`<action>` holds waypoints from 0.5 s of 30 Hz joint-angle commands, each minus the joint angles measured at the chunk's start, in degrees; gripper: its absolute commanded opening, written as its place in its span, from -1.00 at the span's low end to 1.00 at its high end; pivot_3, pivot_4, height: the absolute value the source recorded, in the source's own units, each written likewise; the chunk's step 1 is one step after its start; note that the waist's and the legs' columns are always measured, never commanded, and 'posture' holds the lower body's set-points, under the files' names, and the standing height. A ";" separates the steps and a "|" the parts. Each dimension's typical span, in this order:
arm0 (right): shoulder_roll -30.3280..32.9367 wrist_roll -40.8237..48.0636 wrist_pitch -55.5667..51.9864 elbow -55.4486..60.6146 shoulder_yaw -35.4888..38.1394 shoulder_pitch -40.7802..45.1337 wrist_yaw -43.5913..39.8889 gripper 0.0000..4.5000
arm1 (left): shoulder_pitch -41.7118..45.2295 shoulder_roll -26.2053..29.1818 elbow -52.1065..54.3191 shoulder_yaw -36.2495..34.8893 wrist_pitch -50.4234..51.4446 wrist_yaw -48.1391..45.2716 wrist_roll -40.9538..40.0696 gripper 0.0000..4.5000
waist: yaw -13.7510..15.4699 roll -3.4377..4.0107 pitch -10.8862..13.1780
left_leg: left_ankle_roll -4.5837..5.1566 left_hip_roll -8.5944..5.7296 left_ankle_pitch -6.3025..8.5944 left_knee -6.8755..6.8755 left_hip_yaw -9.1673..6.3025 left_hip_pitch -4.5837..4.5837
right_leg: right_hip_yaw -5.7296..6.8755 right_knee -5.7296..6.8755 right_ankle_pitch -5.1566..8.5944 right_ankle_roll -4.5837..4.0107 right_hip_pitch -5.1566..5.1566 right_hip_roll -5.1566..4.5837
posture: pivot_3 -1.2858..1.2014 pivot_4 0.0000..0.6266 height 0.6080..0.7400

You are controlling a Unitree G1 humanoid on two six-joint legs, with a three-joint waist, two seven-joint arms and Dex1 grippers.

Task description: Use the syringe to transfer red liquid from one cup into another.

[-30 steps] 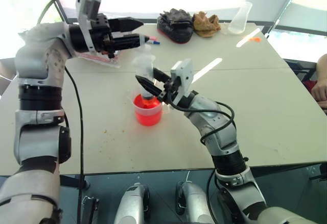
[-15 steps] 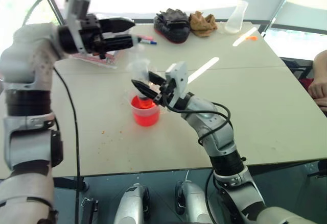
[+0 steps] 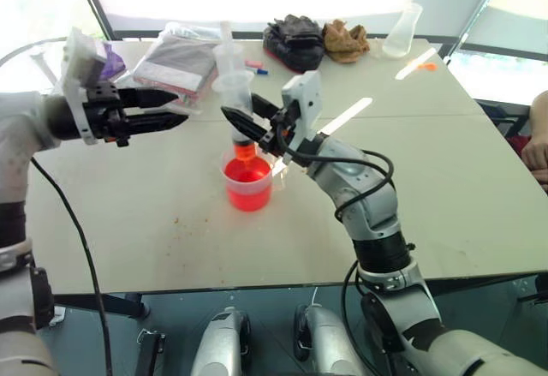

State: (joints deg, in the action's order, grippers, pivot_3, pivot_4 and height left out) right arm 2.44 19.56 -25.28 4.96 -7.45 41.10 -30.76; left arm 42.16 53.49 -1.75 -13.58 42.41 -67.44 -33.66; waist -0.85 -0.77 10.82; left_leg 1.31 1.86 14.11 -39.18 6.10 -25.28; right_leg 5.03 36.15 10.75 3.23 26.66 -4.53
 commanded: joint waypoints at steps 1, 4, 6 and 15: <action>0.15 2.30 -1.08 4.09 1.45 2.27 0.19 -0.35 | -0.95 -0.52 2.67 -3.84 -0.60 4.21 -1.32 0.15 | -0.11 0.00 0.00 | 0.00 0.00 0.00 0.00 0.01 0.01 | -0.01 0.00 0.00 0.00 0.00 0.00 | 0.03 -0.52 1.00; 0.02 5.24 -3.99 2.94 5.53 8.50 2.68 -0.35 | -1.07 -3.97 1.88 -5.06 -3.10 10.07 -0.41 0.15 | 0.00 0.01 0.01 | -0.01 0.00 0.00 0.00 0.01 0.01 | -0.01 0.02 0.00 0.00 0.00 0.00 | 0.03 -0.52 1.00; 0.05 5.83 -3.80 -0.03 8.14 13.91 4.49 -0.35 | -2.13 -5.23 2.13 -4.26 -4.45 11.66 0.64 0.15 | -0.03 0.00 0.01 | -0.02 0.00 -0.02 -0.01 0.02 0.00 | -0.01 0.02 -0.01 -0.01 0.01 0.00 | 0.03 -0.52 1.00; 1.05 -1.29 16.81 -31.41 10.84 30.87 2.40 -0.35 | -3.59 -10.27 2.84 -1.29 -9.54 16.12 2.80 0.15 | -0.23 -0.01 -0.01 | -0.02 0.00 -0.02 0.03 0.07 0.05 | 0.00 -0.01 -0.02 -0.02 -0.02 0.00 | 0.03 -0.52 1.00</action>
State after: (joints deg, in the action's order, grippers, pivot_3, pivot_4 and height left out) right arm 3.55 19.92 -14.80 -22.04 3.38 69.84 -26.85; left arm 37.70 42.95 -0.16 -14.11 34.68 -52.20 -31.17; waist -1.07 -0.78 10.81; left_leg 1.29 1.86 14.10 -39.15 6.17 -25.23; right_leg 5.03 36.12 10.73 3.21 26.64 -4.53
